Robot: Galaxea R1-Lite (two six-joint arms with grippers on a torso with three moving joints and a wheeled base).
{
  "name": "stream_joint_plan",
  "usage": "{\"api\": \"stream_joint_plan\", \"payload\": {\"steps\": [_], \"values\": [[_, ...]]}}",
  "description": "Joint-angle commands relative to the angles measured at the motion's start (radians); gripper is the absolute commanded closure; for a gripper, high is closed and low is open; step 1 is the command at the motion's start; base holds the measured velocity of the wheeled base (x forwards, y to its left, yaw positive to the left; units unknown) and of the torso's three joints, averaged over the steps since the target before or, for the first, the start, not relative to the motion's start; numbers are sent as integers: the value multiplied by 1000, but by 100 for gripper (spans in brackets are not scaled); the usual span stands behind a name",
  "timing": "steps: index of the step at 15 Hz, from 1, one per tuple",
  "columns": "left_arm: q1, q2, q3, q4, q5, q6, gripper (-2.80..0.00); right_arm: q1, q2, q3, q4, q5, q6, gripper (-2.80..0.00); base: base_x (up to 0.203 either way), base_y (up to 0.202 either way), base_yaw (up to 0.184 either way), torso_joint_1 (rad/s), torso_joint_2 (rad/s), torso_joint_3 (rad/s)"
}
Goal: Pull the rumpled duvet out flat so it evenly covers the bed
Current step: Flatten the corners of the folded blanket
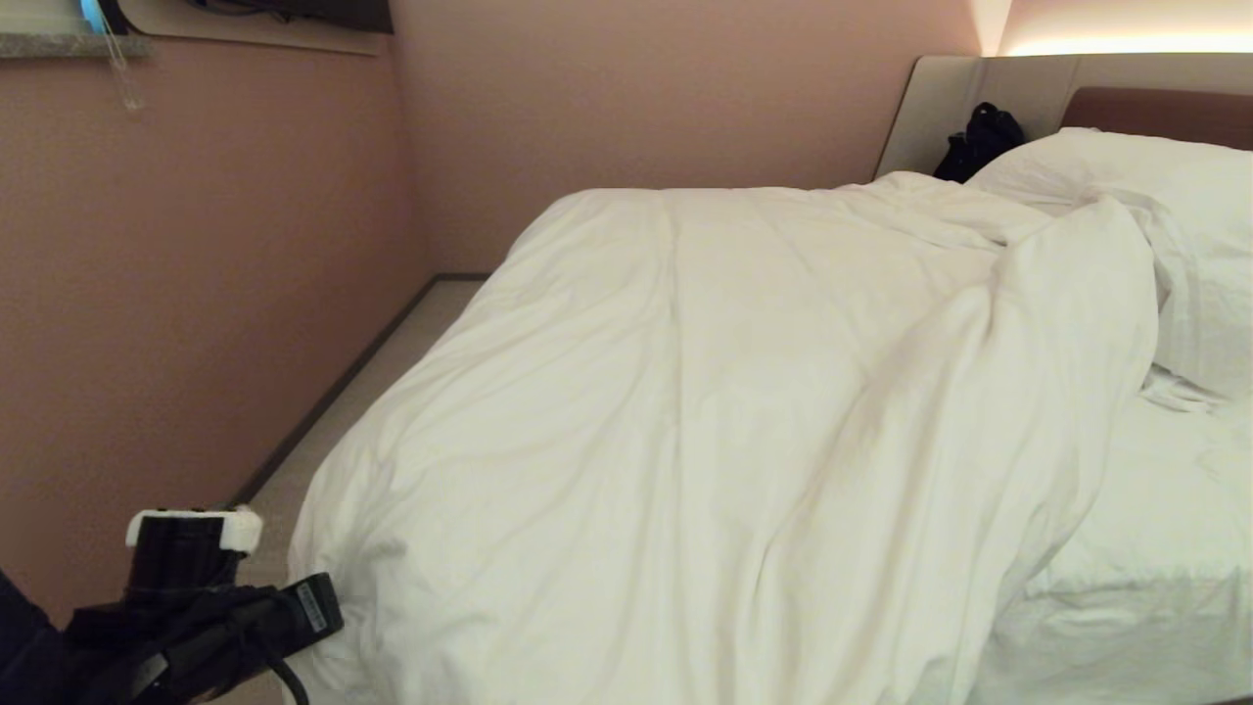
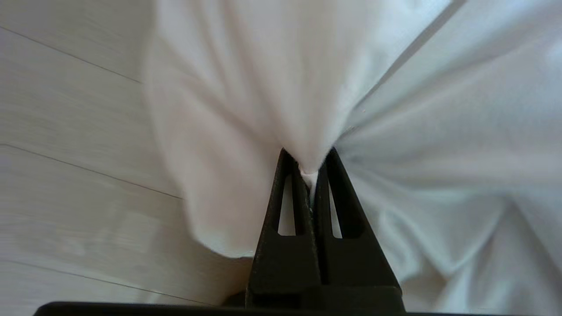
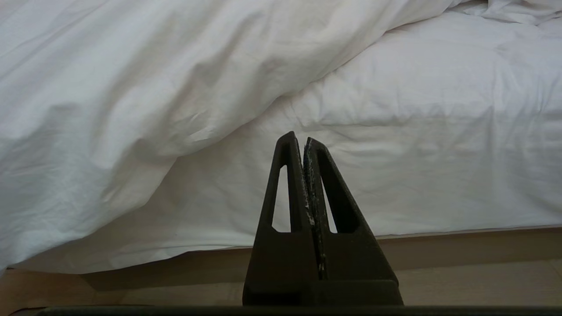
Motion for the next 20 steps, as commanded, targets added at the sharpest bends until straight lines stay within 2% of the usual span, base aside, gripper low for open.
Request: {"api": "stream_joint_plan", "payload": {"steps": [1,4,7,10,19,20], "values": [[55,-147,27,47,1,27,0,0,0,0,-1,0,0,0,0,0,0,0,0,0],[150,-211,30,116,-1,97,0,0,0,0,-1,0,0,0,0,0,0,0,0,0],[204,-209,32,119,0,173,0,0,0,0,-1,0,0,0,0,0,0,0,0,0],[240,-209,31,118,0,215,0,0,0,0,-1,0,0,0,0,0,0,0,0,0],[232,-198,43,117,-16,215,0,0,0,0,-1,0,0,0,0,0,0,0,0,0],[228,-200,45,117,-22,215,-280,0,0,0,-1,0,0,0,0,0,0,0,0,0]]}}
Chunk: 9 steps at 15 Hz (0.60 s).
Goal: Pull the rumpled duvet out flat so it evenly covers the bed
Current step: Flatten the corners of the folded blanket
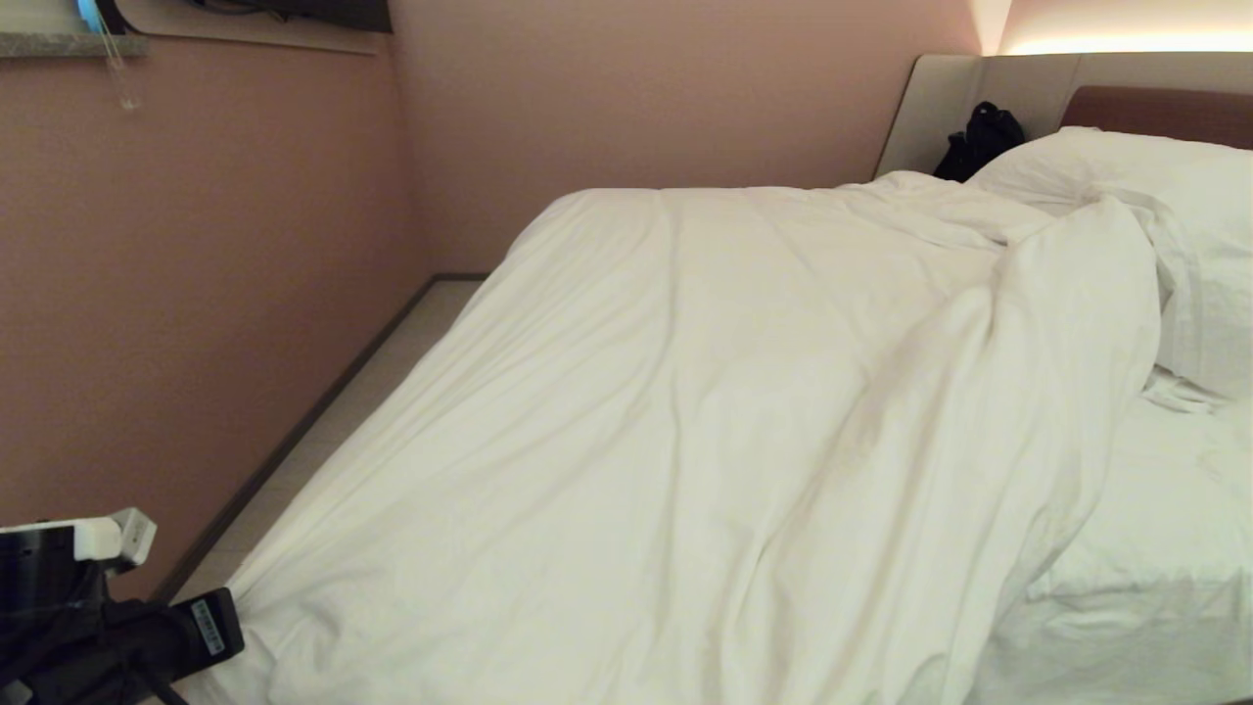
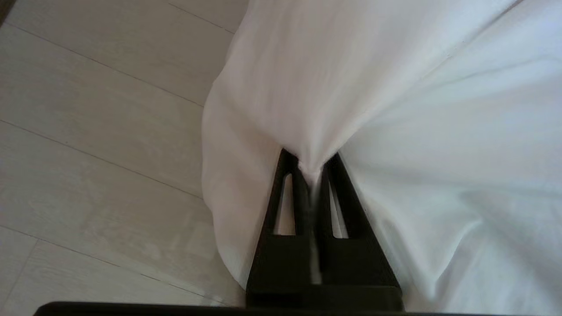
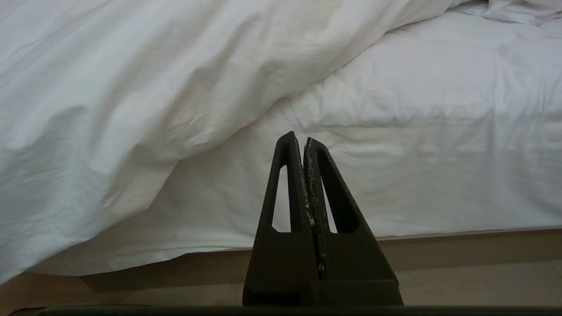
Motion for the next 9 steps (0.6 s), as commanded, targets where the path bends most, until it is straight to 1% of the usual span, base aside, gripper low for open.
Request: {"api": "stream_joint_plan", "payload": {"steps": [1,4,5,9], "values": [[-6,-6,11,-6,-9,-2,-280,0,0,0,0,0,0,0,0,0,0,0,0,0],[-11,-64,40,-15,-39,7,-280,0,0,0,0,0,0,0,0,0,0,0,0,0],[-10,-114,41,-15,-49,6,-280,0,0,0,0,0,0,0,0,0,0,0,0,0],[-9,-407,14,13,-54,-3,-280,0,0,0,0,0,0,0,0,0,0,0,0,0]]}}
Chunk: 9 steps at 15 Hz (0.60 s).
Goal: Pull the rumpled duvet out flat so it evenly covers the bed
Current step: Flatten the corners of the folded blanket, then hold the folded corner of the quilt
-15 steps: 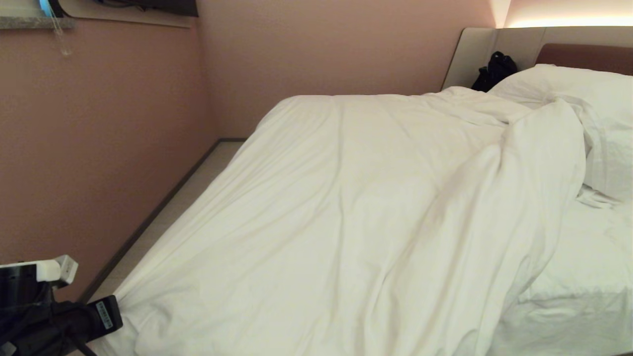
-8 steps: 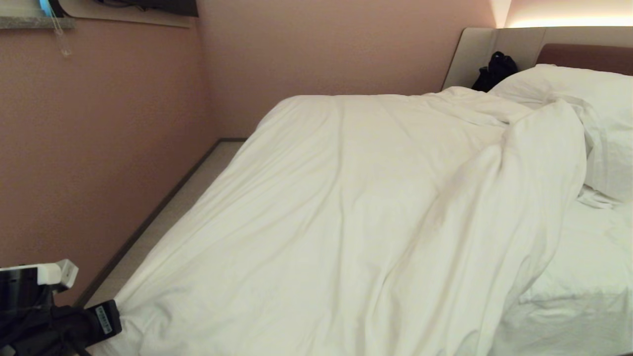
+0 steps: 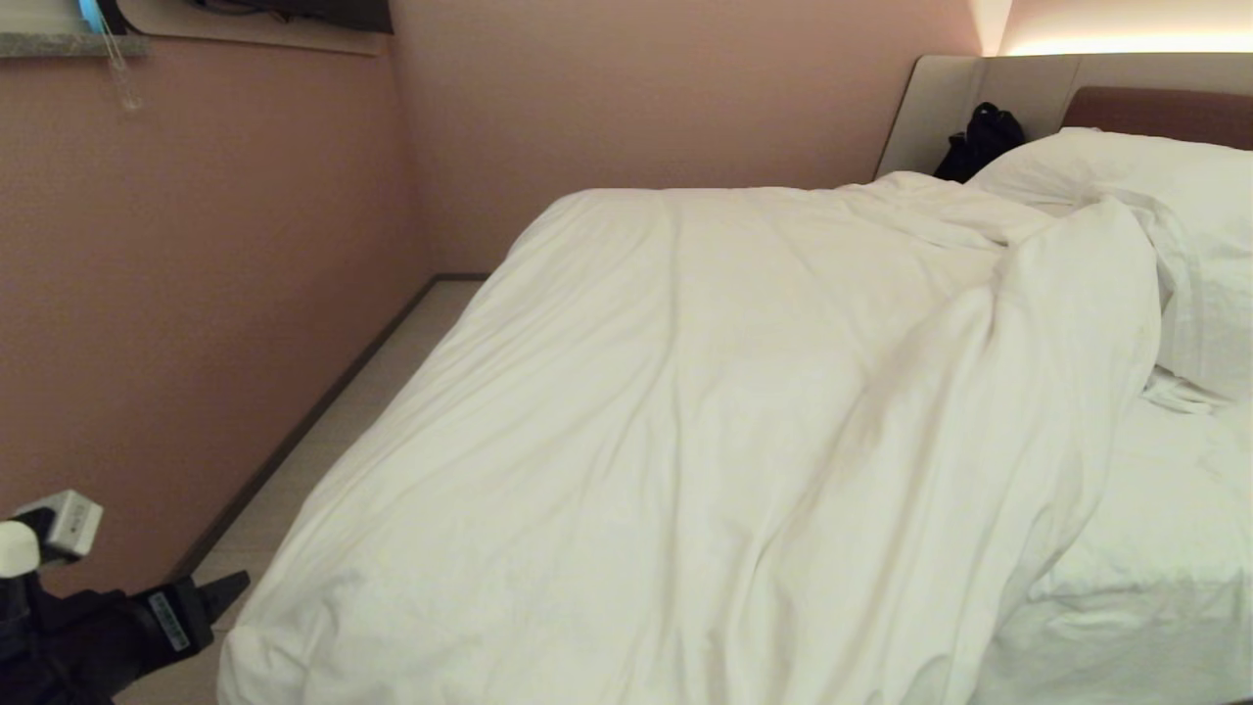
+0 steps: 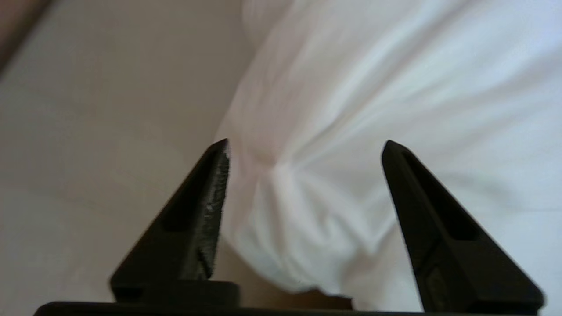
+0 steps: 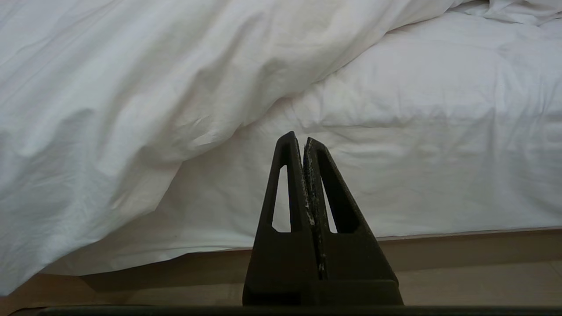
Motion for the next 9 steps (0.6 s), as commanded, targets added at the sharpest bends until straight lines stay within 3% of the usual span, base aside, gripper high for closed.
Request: {"api": "stream_joint_plan", "payload": {"steps": [1,4,9], "values": [[3,-257,-32,36,1,-6,-280,0,0,0,-1,1,0,0,0,0,0,0,0,0],[8,-551,-121,195,-1,-31,-280,0,0,0,-1,1,0,0,0,0,0,0,0,0],[7,-912,-306,613,-11,-51,-280,0,0,0,-1,1,0,0,0,0,0,0,0,0]]}}
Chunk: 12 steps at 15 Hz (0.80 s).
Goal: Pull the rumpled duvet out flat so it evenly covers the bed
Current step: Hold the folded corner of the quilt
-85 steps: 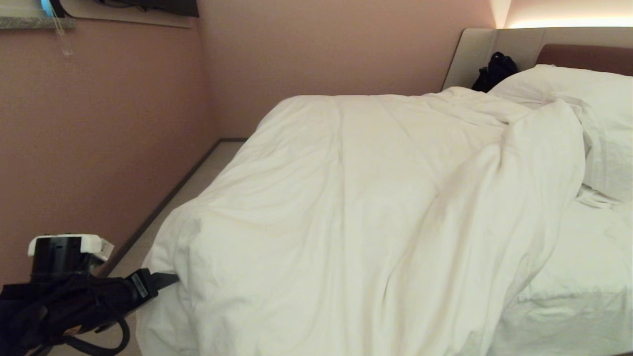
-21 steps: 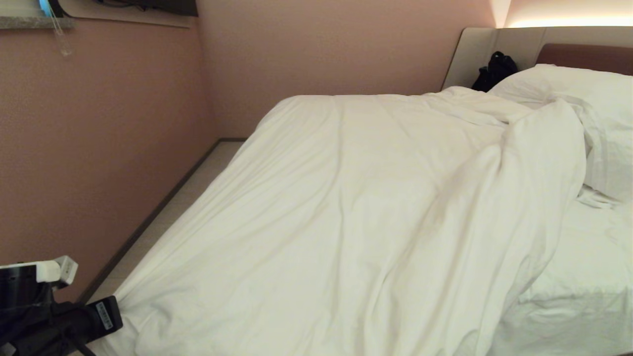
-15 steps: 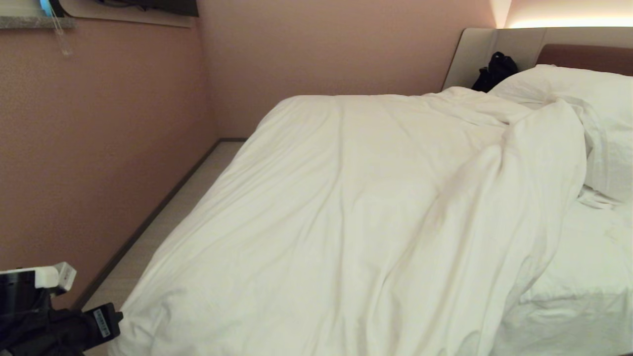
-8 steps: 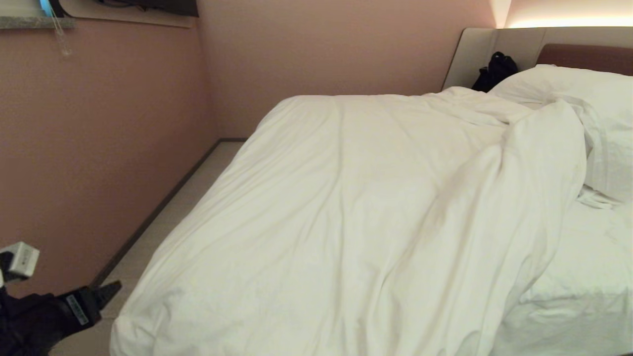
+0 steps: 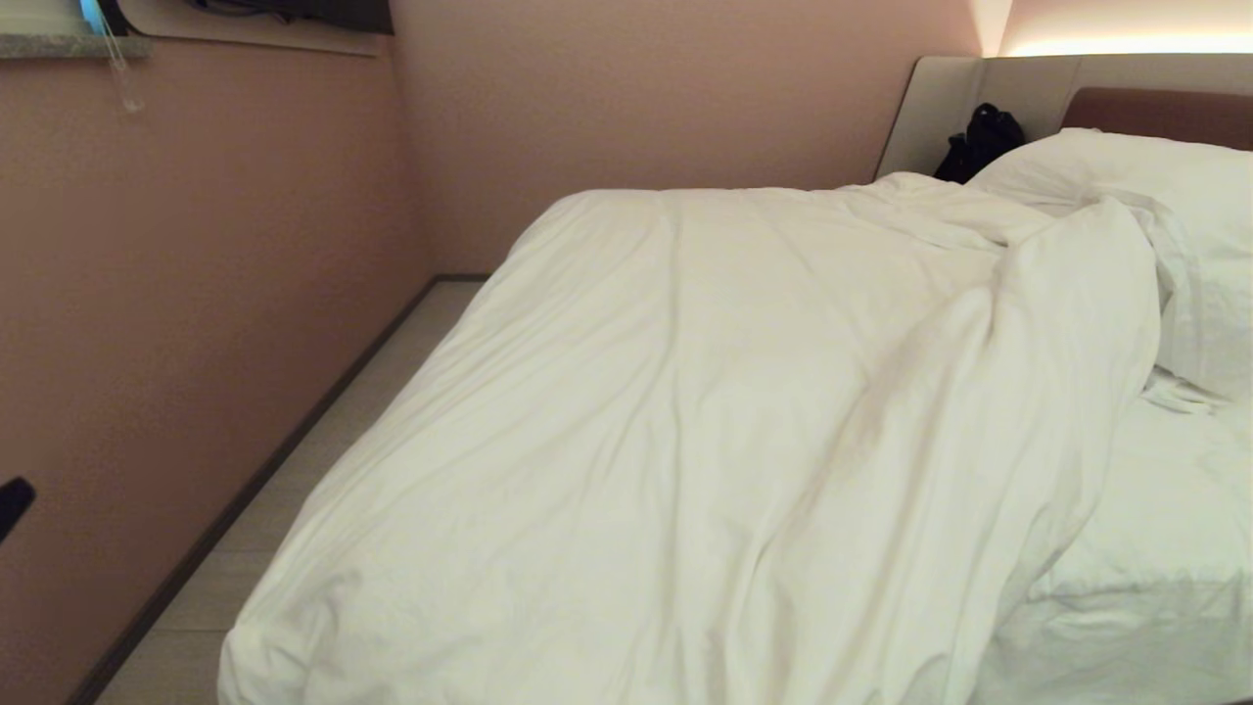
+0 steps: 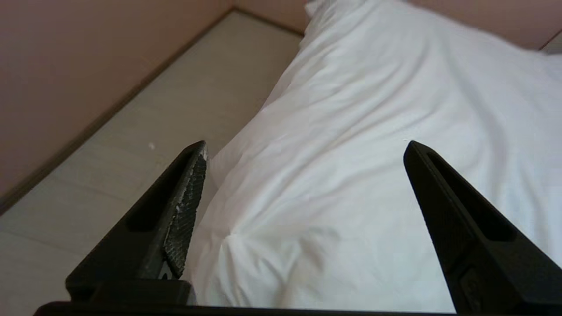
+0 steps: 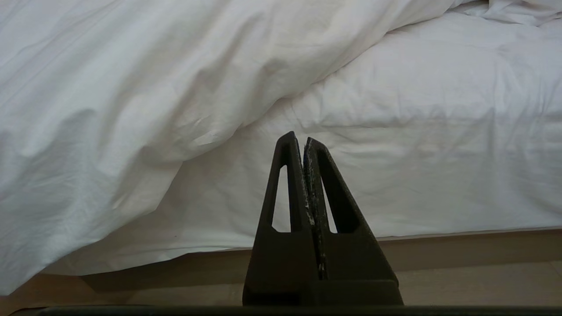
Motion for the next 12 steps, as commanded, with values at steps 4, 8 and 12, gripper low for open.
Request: {"api": "stream_joint_plan", "payload": {"steps": [4,8,12], "values": [[-2,-226,-74,138,-14,-6,-280,0,0,0,0,0,0,0,0,0,0,0,0,0],[-5,-322,-148,304,-18,-1,0,0,0,0,0,0,0,0,0,0,0,0,0,0],[-5,-321,-191,328,-12,23,0,0,0,0,0,0,0,0,0,0,0,0,0,0]]}}
